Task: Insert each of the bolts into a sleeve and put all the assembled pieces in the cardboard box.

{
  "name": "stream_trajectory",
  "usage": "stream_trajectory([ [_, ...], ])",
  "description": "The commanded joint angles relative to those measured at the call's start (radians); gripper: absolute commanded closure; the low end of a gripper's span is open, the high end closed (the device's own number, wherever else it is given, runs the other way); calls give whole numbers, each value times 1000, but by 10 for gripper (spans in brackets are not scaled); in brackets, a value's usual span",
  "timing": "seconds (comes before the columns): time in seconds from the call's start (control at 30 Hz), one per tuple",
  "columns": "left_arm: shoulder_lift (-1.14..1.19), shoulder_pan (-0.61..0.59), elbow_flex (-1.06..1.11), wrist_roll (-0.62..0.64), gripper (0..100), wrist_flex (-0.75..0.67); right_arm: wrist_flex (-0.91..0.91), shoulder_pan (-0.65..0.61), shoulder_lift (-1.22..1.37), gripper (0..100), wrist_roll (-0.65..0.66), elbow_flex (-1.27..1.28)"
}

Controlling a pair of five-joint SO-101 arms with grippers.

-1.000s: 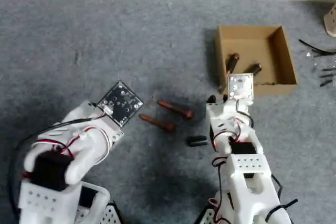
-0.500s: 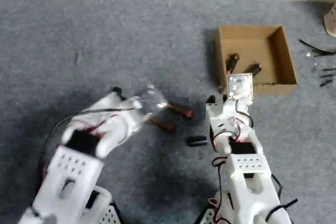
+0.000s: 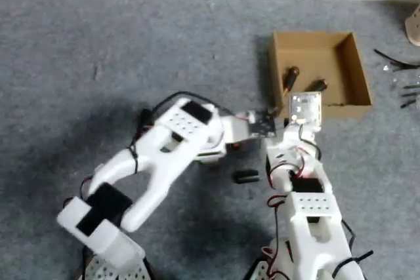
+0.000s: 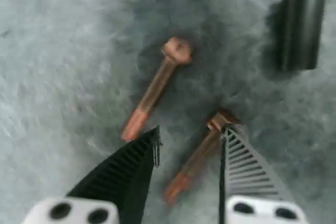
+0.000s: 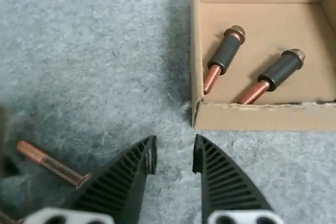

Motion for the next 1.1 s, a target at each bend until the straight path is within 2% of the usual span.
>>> stream_trajectory([
  [0.0, 61, 64, -94, -3, 818, 9, -5, 15, -16, 892, 6, -13],
  [0.17, 160, 107, -206, -3, 818, 9, -5, 15, -16, 892, 6, -13],
  [0.53, 429, 108, -407, -3, 818, 17, -5, 31, -21, 892, 5, -15],
  [0.77, 438, 102, -435, -3, 819, 57, -54, 67, -24, 892, 0, -7],
  [0.97, 438, 102, -433, -3, 825, 72, -61, 131, -24, 892, -100, -12],
  [1.07, 438, 102, -433, -2, 904, 72, -61, 136, -24, 892, -100, -13],
])
